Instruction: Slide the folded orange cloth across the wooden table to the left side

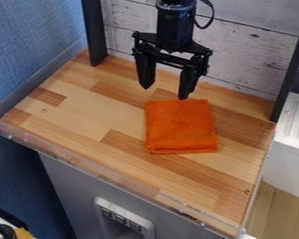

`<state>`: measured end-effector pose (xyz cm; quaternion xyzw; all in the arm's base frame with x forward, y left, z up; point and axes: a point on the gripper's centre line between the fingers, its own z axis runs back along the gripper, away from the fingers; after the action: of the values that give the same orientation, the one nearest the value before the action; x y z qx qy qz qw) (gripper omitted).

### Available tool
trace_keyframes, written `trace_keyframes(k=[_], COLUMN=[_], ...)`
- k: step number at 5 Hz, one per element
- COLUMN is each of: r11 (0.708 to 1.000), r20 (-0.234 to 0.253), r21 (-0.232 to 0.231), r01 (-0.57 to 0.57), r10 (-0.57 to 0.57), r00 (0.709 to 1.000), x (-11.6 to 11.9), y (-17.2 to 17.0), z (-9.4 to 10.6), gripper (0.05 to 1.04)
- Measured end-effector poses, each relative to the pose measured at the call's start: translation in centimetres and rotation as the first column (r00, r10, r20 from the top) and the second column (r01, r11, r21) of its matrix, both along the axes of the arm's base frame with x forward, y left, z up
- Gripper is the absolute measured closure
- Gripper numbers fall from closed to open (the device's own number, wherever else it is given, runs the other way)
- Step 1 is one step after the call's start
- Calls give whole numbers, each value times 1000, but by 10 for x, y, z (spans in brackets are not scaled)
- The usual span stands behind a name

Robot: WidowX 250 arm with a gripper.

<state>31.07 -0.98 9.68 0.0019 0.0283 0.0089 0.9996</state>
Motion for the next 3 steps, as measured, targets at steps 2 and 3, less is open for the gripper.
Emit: trace_keyframes(k=[2, 3], r11=[992, 973], r20=[7, 36], r21=[4, 2], r01=[-130, -229], r10=[130, 229], r00=[991, 973], x=[-1, 3], y=[-13, -18], z=[-3, -3], gripper=[85, 85])
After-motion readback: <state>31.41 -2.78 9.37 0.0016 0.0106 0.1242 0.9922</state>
